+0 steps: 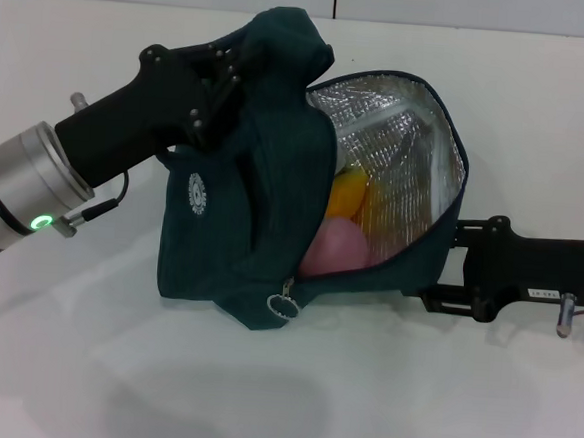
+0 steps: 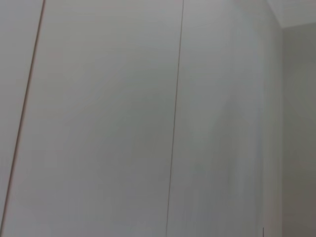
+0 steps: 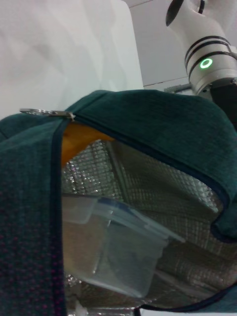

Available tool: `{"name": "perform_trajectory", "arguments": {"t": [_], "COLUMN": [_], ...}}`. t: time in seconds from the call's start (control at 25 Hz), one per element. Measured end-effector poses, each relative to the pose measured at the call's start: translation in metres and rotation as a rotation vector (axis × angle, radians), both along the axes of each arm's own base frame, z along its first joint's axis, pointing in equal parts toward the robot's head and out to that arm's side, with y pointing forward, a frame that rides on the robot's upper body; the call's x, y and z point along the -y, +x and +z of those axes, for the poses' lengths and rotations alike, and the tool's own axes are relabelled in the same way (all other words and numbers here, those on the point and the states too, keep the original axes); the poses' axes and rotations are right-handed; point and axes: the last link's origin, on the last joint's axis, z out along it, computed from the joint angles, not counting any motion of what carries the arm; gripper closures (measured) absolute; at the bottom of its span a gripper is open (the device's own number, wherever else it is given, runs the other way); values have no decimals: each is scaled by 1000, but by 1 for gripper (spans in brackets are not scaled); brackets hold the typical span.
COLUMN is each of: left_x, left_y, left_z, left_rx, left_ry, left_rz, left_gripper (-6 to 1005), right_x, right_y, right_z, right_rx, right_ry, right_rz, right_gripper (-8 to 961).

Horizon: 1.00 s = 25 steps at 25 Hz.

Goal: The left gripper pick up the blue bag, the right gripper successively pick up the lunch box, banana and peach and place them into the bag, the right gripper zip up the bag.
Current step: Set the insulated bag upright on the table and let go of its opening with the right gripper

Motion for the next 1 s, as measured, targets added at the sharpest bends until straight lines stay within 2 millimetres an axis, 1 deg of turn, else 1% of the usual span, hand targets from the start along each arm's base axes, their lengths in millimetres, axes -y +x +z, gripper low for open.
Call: {"name": "perform_trajectory", "arguments": {"t": [0.08, 0.64, 0.96, 1.0], "left_x": [0, 1, 3, 4], "left_y": [-1, -2, -5, -6], "left_z": [0, 1, 0, 0], "left_rx": [-1, -2, -15, -21], "left_ry": [1, 3, 20, 28], "left_rz": [1, 6, 3, 2], "left_gripper": [957, 956, 956, 956], "right_x": [-1, -2, -8, -8], "right_y": [-1, 0, 1, 2], "right_z": [0, 0, 4, 5], "right_rx": [-5, -3, -56, -71], "right_ry": [4, 17, 102, 116], "right_rz": [-1, -10, -10, -8], "right_gripper": [370, 678, 845, 851]}}
